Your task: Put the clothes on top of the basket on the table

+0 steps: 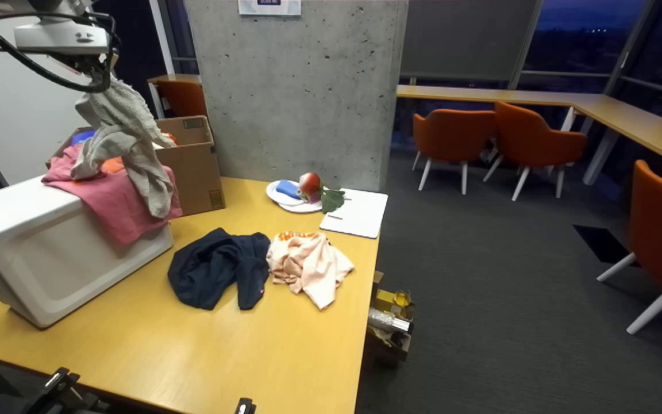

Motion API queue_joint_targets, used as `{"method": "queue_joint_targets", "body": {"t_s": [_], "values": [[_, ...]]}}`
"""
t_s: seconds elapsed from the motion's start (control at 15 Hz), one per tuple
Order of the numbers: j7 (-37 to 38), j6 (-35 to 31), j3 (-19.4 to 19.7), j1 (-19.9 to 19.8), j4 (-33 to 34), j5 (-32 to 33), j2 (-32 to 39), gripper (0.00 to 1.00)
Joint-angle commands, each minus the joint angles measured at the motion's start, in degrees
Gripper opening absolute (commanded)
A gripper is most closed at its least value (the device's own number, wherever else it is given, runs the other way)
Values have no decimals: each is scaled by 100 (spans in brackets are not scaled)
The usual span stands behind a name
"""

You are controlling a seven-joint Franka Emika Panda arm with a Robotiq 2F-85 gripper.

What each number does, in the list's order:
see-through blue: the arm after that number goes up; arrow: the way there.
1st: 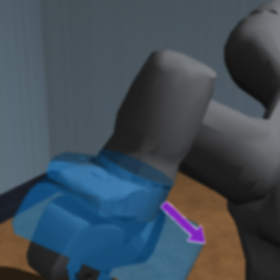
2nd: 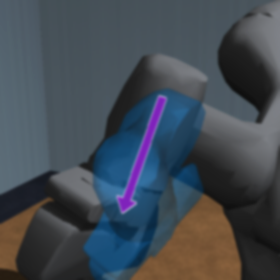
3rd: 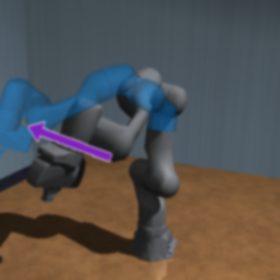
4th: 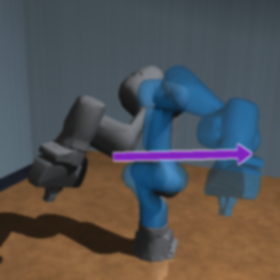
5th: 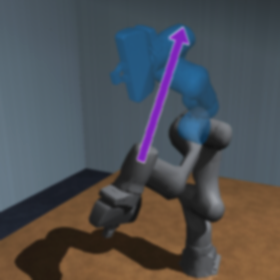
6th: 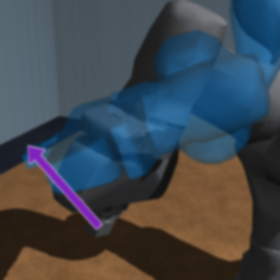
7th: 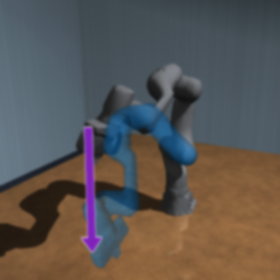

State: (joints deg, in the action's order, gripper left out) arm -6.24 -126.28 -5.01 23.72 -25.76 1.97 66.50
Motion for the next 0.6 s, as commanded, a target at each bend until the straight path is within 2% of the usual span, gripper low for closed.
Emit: {"method": "queue_joint_targets", "body": {"t_s": [0.0, 0.53], "values": [[275, 604, 224, -35, -137, 172, -511, 2], [993, 2572, 534, 173, -170, 534, -1095, 2]]}}
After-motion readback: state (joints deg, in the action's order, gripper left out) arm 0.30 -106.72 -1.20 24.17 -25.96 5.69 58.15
